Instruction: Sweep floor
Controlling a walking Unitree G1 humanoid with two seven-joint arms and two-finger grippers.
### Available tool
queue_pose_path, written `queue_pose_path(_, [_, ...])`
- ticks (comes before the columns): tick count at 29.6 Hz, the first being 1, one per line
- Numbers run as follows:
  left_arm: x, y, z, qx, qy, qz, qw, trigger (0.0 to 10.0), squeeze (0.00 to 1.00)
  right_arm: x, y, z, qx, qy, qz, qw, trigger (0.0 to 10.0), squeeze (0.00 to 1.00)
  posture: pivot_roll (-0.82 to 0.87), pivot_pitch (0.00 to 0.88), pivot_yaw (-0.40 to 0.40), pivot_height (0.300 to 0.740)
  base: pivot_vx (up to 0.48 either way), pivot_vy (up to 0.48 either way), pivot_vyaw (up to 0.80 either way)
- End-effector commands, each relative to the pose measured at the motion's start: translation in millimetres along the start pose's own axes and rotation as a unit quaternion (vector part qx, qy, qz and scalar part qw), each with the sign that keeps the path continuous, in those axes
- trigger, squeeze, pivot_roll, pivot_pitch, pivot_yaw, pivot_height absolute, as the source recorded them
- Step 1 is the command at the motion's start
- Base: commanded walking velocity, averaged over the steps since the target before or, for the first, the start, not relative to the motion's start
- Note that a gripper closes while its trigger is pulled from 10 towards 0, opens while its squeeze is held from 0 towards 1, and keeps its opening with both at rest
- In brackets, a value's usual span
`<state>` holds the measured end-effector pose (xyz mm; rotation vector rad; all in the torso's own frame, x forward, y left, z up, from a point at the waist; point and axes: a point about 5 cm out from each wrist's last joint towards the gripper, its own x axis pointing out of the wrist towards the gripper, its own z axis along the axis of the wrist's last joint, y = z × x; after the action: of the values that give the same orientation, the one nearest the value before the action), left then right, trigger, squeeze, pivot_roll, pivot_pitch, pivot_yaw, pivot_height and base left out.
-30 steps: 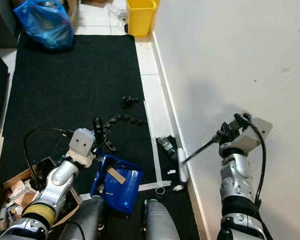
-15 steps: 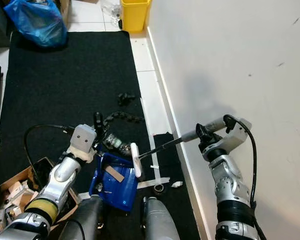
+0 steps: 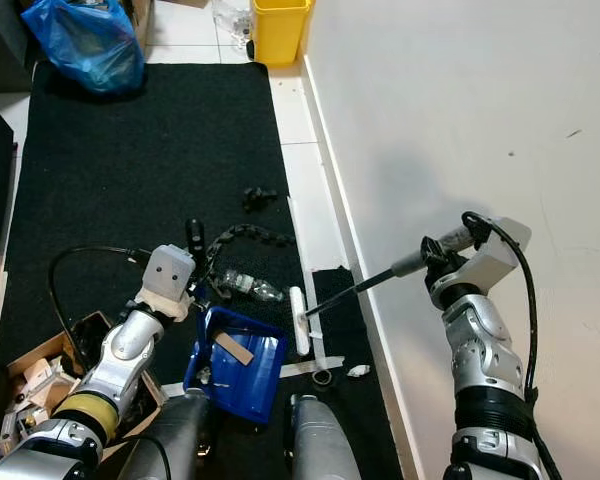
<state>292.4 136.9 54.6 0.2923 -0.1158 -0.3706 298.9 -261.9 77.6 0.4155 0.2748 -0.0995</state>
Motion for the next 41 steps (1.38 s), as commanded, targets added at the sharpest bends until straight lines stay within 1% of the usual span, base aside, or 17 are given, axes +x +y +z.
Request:
queue_pose_path(1, [-3.3,-7.7,-5,0.005,0.009,-0.012,1.0,10.0,0.0,-3.9,-13.1,1,-0.003,-0.001,-0.026,1.0,10.0,0.0,0.03,0.2,-0.11,0.74,0.0,0.0,0.0])
queue_pose_path(2, [-2.4,-9.0,-4,0.008,0.008,-0.015,1.0,10.0,0.0,-2.7,-14.0,9,-0.032,-0.006,-0.033,0.999,10.0,0.0,0.03,0.192,-0.109,0.74,0.0,0.0,0.0])
queue_pose_path(3, [-2.4,-9.0,-4,0.008,0.008,-0.015,1.0,10.0,0.0,-2.7,-14.0,9,-0.032,-0.006,-0.033,0.999,10.0,0.0,0.03,0.192,-0.109,0.74,0.0,0.0,0.0])
queue_pose_path(6, [-0.6,-9.9,-3,0.009,0.006,-0.017,1.0,10.0,0.0,-2.5,-15.1,19,-0.084,-0.008,-0.038,0.996,10.0,0.0,0.02,0.182,-0.11,0.74,0.0,0.0,0.0])
queue_pose_path(10, [0.4,-11.0,-3,0.009,0.005,-0.019,1.0,10.0,0.0,-2.8,-16.3,30,-0.094,-0.027,-0.046,0.994,10.0,0.0,0.02,0.182,-0.11,0.74,0.0,0.0,0.0])
queue_pose_path(12, [0.7,-12.9,-3,0.009,0.005,-0.021,1.0,10.0,0.0,-3.6,-19.2,40,-0.099,-0.049,-0.056,0.992,10.0,0.0,0.02,0.178,-0.108,0.74,0.0,0.0,0.0])
queue_pose_path(13, [0.9,-14.4,-3,0.008,0.005,-0.023,1.0,10.0,0.0,-4.7,-21.7,45,-0.124,-0.055,-0.063,0.989,10.0,0.0,0.02,0.175,-0.109,0.74,0.0,0.0,0.0])
queue_pose_path(17, [1.2,-16.1,-3,0.007,0.004,-0.026,1.0,10.0,0.0,-6.8,-25.7,51,-0.151,-0.062,-0.071,0.984,10.0,0.0,0.02,0.174,-0.109,0.74,0.0,0.0,0.0])
queue_pose_path(20, [1.8,-17.1,-3,0.007,0.004,-0.027,1.0,10.0,0.0,-10.3,-30.1,59,-0.143,-0.081,-0.077,0.983,10.0,0.0,0.01,0.173,-0.109,0.74,0.0,0.0,0.0])
queue_pose_path(25, [4.0,-18.7,-2,0.005,0.003,-0.032,0.999,10.0,0.0,-17.2,-35.1,81,-0.102,-0.14,-0.079,0.982,10.0,0.0,0.0,0.182,-0.105,0.74,0.0,0.0,0.0])
queue_pose_path(26, [4.0,-18.7,-2,0.005,0.003,-0.032,0.999,10.0,0.0,-17.2,-35.1,81,-0.102,-0.14,-0.079,0.982,10.0,0.0,0.0,0.182,-0.105,0.74,0.0,0.0,0.0])
queue_pose_path(27, [4.7,-18.9,-2,0.005,0.003,-0.033,0.999,10.0,0.0,-19.3,-39.5,83,-0.121,-0.138,-0.091,0.979,10.0,0.0,0.0,0.186,-0.104,0.74,0.0,0.0,0.0])
queue_pose_path(32, [5.8,-21.0,-1,0.003,0.004,-0.036,0.999,10.0,0.0,-24.9,-50.0,86,-0.142,-0.131,-0.114,0.975,10.0,0.0,-0.01,0.19,-0.102,0.74,0.0,0.0,0.0])
queue_pose_path(35, [5.9,-23.0,-1,0.002,0.002,-0.039,0.999,10.0,0.0,-28.6,-56.5,90,-0.173,-0.121,-0.128,0.969,10.0,0.0,-0.01,0.19,-0.102,0.74,0.0,0.0,0.0])
queue_pose_path(37, [6.5,-23.9,-1,0.001,0.002,-0.04,0.999,10.0,0.0,-29.8,-58.1,91,-0.195,-0.109,-0.13,0.966,10.0,0.0,-0.01,0.191,-0.103,0.74,0.0,0.0,0.0])
queue_pose_path(38, [6.5,-23.9,-1,0.001,0.002,-0.04,0.999,10.0,0.0,-29.8,-58.1,91,-0.195,-0.109,-0.13,0.966,10.0,0.0,-0.01,0.191,-0.103,0.74,0.0,0.0,0.0])
queue_pose_path(41, [7.3,-24.8,-1,0.0,0.002,-0.041,0.999,10.0,0.0,-32.2,-59.8,93,-0.232,-0.086,-0.133,0.96,10.0,0.0,-0.01,0.193,-0.105,0.74,0.0,0.0,0.0])
